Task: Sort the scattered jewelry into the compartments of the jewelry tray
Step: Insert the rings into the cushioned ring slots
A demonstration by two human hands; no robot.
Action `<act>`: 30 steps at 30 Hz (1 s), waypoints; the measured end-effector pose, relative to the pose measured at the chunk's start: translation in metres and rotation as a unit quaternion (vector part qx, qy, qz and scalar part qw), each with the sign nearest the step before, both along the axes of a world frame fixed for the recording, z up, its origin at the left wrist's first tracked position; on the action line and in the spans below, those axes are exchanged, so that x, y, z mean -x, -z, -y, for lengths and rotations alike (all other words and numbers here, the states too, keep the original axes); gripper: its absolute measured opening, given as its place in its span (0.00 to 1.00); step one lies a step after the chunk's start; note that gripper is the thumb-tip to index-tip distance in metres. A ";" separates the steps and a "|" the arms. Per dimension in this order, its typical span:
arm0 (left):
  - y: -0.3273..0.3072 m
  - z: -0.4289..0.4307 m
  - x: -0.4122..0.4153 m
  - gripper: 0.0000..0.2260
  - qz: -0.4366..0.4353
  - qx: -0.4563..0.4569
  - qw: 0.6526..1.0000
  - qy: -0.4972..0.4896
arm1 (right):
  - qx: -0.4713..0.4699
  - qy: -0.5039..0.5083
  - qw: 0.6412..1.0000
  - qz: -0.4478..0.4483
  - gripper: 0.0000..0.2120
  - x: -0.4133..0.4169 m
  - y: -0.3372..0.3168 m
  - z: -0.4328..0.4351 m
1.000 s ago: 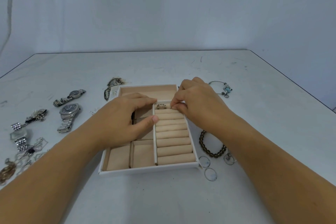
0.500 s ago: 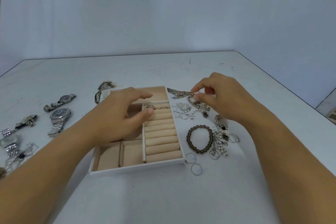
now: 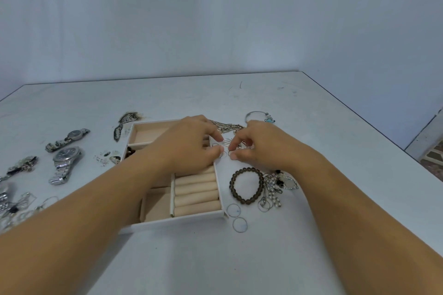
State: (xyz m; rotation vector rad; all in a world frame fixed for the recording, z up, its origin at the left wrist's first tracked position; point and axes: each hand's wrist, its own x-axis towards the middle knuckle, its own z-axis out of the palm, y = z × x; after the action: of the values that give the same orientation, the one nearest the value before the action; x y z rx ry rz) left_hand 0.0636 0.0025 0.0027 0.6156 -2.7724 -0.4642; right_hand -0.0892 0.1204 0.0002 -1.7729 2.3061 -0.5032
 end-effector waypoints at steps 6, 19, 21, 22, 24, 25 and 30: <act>-0.006 -0.005 0.005 0.10 0.048 0.027 0.998 -0.018 | -0.074 0.018 0.997 0.019 0.06 0.006 -0.002 0.009; -0.022 -0.013 0.029 0.11 0.221 0.100 0.964 -0.110 | -0.035 -0.016 0.997 0.060 0.08 0.006 -0.004 -0.002; -0.024 -0.012 0.030 0.13 0.233 0.093 0.960 -0.123 | -0.024 -0.010 0.997 0.071 0.07 0.007 -0.004 -0.003; -0.024 -0.011 0.030 0.13 0.235 0.089 0.960 -0.125 | -0.022 -0.009 0.997 0.074 0.08 0.007 -0.003 -0.004; -0.023 -0.012 0.029 0.13 0.229 0.088 0.962 -0.122 | -0.016 -0.009 0.997 0.081 0.08 0.007 -0.003 -0.004; -0.022 -0.012 0.029 0.12 0.221 0.094 0.964 -0.118 | -0.011 -0.010 0.996 0.085 0.08 0.007 -0.003 -0.004; -0.018 -0.013 0.022 0.10 0.131 0.083 0.983 -0.100 | 0.032 -0.006 0.992 0.122 0.07 0.008 -0.004 -0.003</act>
State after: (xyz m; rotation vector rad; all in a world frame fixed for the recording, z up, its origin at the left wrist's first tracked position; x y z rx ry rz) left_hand 0.0418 0.0153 0.0206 0.9623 -2.9079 -0.1123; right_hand -0.0969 0.1236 0.0041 -1.6476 2.1334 -0.7553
